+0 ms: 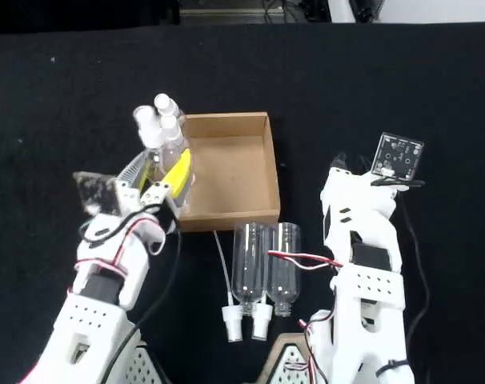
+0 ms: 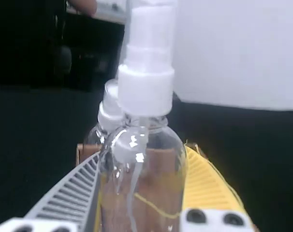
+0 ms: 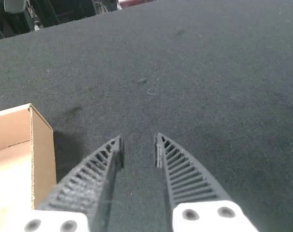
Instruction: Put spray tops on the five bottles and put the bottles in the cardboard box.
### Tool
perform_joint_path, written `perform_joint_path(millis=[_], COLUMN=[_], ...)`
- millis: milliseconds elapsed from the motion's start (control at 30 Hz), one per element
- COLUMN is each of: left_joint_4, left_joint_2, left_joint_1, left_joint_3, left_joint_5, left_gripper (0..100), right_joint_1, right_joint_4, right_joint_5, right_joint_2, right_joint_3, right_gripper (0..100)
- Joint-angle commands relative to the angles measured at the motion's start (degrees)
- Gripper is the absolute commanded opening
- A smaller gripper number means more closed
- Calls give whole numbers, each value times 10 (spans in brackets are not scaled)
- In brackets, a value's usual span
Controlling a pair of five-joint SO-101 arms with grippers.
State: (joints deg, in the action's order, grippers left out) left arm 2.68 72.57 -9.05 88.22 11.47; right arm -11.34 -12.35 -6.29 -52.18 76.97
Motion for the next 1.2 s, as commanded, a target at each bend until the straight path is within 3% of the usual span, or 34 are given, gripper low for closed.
perform_joint_path(millis=[0, 233, 900, 1033, 1167], left_joint_4=[60, 194, 200, 201, 200], left_joint_2=[-91, -127, -134, -134, -133], left_joint_1=[-4, -5, -7, -8, -8], left_joint_3=[-45, 33, 60, 64, 64], left_joint_5=[2, 1, -1, -47, -26], left_gripper=[40, 40, 40, 40, 40], right_joint_1=[15, 15, 15, 15, 15], right_joint_4=[13, 13, 14, 14, 14], right_joint_5=[8, 8, 8, 8, 8], right_joint_2=[1, 1, 1, 1, 1], right_joint_3=[-6, -6, -6, -6, -6], right_gripper=[92, 92, 92, 92, 92])
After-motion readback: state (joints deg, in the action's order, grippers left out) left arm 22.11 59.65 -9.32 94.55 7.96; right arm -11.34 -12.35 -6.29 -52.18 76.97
